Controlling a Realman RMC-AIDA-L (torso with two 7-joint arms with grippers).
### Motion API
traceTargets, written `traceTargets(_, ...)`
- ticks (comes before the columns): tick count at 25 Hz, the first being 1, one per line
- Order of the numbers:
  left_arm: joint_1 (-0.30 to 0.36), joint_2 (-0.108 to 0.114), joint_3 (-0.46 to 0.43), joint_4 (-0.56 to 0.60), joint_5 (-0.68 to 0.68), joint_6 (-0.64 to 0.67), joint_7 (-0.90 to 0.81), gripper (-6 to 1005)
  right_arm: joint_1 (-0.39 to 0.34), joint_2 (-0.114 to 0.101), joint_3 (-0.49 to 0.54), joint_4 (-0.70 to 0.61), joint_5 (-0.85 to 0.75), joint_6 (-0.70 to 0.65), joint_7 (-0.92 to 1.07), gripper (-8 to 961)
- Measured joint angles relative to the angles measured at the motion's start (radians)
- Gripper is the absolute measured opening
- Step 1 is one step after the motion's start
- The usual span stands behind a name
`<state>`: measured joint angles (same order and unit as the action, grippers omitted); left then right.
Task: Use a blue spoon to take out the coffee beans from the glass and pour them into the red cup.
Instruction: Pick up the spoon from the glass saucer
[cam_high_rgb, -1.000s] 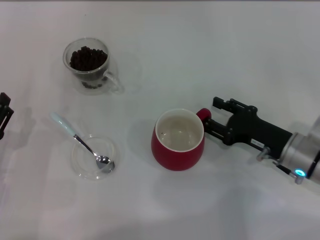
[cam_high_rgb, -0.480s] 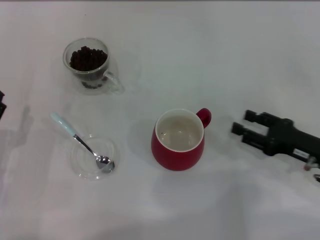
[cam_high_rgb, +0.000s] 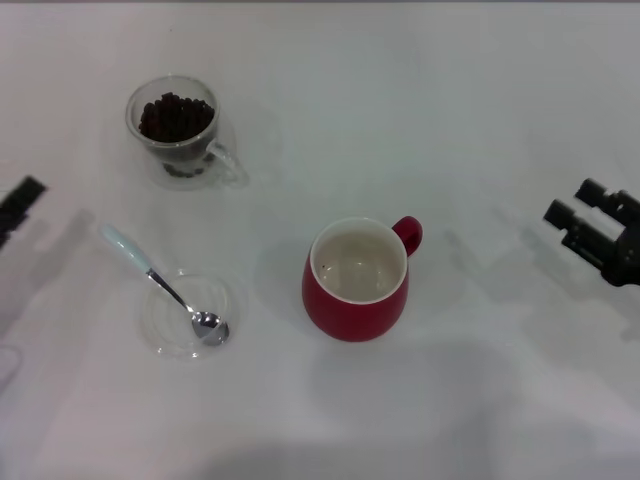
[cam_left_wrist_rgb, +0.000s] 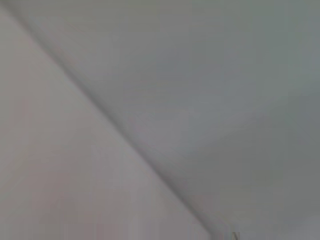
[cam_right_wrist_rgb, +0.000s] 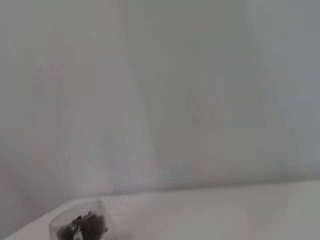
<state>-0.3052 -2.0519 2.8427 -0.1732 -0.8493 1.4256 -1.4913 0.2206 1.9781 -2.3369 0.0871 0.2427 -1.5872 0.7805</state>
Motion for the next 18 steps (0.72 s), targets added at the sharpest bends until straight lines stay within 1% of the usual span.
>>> traceTargets(1, -0.02, 0.011, 0.0, -0.005, 0.05, 0.001, -0.029, 846, -0.003, 0.003, 0.011, -0.001, 0.0, -0.006, -0.011, 664)
traceTargets(2, -0.02, 0.011, 0.0, -0.005, 0.05, 0.001, -0.029, 847, -0.005, 0.005, 0.018, -0.002, 0.0, -0.012, -0.019, 664)
traceTargets(3, -0.059, 0.024, 0.0, -0.008, 0.139, -0.001, -0.066, 847, -0.007, 0.006, 0.021, -0.003, 0.0, -0.017, -0.024, 664)
traceTargets(11, -0.122, 0.024, 0.0, -0.013, 0.276, -0.033, -0.112, 846, -0.006, 0.01, 0.024, -0.008, 0.001, -0.031, -0.027, 664)
traceTargets(18, -0.129, 0.026, 0.0, -0.018, 0.323, -0.044, -0.13, 846, -0.007, 0.014, 0.026, -0.008, 0.028, -0.041, -0.04, 664)
